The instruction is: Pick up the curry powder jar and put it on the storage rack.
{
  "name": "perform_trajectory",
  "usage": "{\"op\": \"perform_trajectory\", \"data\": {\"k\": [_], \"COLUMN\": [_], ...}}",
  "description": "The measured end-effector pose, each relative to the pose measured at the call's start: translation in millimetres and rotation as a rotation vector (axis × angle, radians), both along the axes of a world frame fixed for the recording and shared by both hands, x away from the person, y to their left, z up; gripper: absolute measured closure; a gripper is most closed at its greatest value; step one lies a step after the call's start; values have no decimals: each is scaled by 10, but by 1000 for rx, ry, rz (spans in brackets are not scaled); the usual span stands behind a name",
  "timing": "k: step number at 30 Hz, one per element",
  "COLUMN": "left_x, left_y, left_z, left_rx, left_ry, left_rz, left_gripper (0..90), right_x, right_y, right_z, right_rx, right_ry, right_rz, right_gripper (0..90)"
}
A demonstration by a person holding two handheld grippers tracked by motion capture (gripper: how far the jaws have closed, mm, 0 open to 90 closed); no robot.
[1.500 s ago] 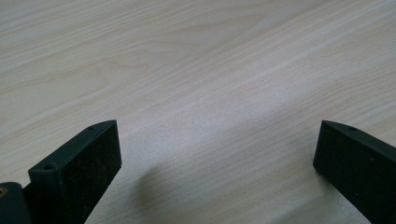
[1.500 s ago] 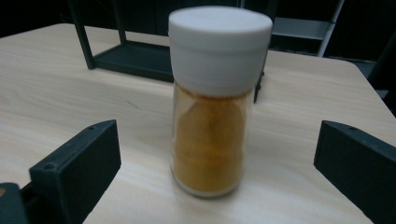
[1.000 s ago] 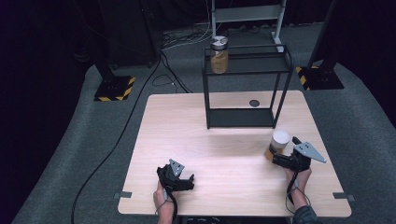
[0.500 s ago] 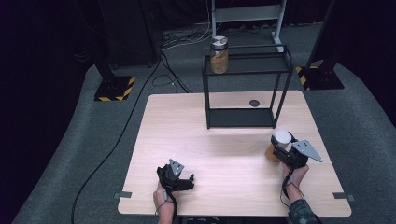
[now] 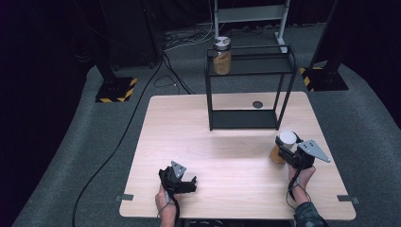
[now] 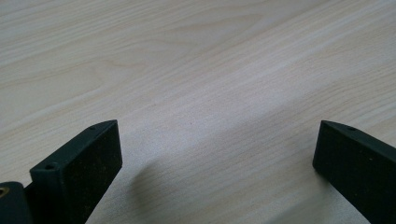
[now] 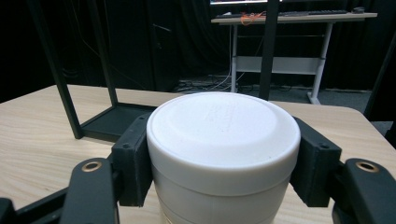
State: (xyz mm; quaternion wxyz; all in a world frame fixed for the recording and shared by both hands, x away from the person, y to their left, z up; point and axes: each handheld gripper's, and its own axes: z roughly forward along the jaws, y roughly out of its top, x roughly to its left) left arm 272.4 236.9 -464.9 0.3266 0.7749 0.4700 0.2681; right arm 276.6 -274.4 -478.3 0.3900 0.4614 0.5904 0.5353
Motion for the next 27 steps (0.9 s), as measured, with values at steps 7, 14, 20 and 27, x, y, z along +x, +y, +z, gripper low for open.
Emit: {"op": "perform_trajectory", "data": {"k": [7, 14, 20, 27], "left_x": [2, 0, -2, -3], "left_y": [2, -1, -2, -3], "left_z": [1, 1, 0, 0], "left_rx": [-1, 0, 1, 1], "left_ry": [1, 0, -1, -1], "left_rz": [1, 1, 1, 2], "left_gripper": [7, 7, 8, 8], "right_x": [-10, 3, 23, 56], "right_y": [-15, -15, -28, -48], "right_z": [136, 299, 443, 594], "right_rx": [-20, -30, -29, -31], "right_ry": [-10, -16, -21, -24], "right_rz": [25, 49, 59, 64], "right_gripper": [332, 332, 332, 331]}}
